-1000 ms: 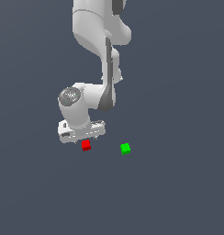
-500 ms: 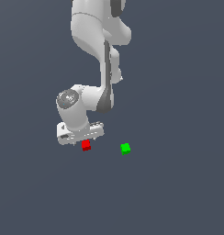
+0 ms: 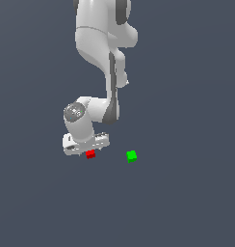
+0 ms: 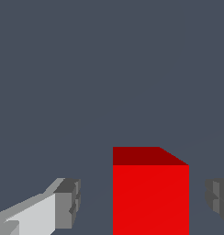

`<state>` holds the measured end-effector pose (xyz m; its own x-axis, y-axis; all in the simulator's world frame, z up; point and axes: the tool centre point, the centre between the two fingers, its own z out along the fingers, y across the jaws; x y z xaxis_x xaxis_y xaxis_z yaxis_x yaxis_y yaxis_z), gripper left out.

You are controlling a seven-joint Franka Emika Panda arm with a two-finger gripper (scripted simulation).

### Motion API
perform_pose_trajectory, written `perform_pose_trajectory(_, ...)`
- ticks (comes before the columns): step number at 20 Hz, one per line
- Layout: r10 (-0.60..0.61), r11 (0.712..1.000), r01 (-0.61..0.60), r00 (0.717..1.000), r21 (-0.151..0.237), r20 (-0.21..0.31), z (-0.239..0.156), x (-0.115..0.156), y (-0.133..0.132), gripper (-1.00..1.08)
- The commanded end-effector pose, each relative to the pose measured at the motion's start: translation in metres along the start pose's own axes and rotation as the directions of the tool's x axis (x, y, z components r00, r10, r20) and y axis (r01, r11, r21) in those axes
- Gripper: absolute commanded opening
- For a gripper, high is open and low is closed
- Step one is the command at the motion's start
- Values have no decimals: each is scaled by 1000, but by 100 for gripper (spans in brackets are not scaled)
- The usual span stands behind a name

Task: Stack the red cube on top of the green cube.

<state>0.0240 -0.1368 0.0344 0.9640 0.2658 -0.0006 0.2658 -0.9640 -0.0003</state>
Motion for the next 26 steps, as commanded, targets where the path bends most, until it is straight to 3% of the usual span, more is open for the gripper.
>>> perform_pose_trajectory(1, 0, 1000, 0, 1000, 0, 0, 10, 0, 0, 100)
perform_pose_trajectory(6, 0, 1000, 0, 1000, 0, 0, 15, 1, 1, 100)
perform_pose_trajectory(7, 0, 1000, 0, 1000, 0, 0, 15, 1, 1, -100)
perform_pose_trajectory(19, -1, 1000, 1, 1000, 0, 0, 13, 1, 0, -100)
perform_pose_trajectory(26, -1, 1000, 1, 1000, 0, 0, -10, 0, 0, -100)
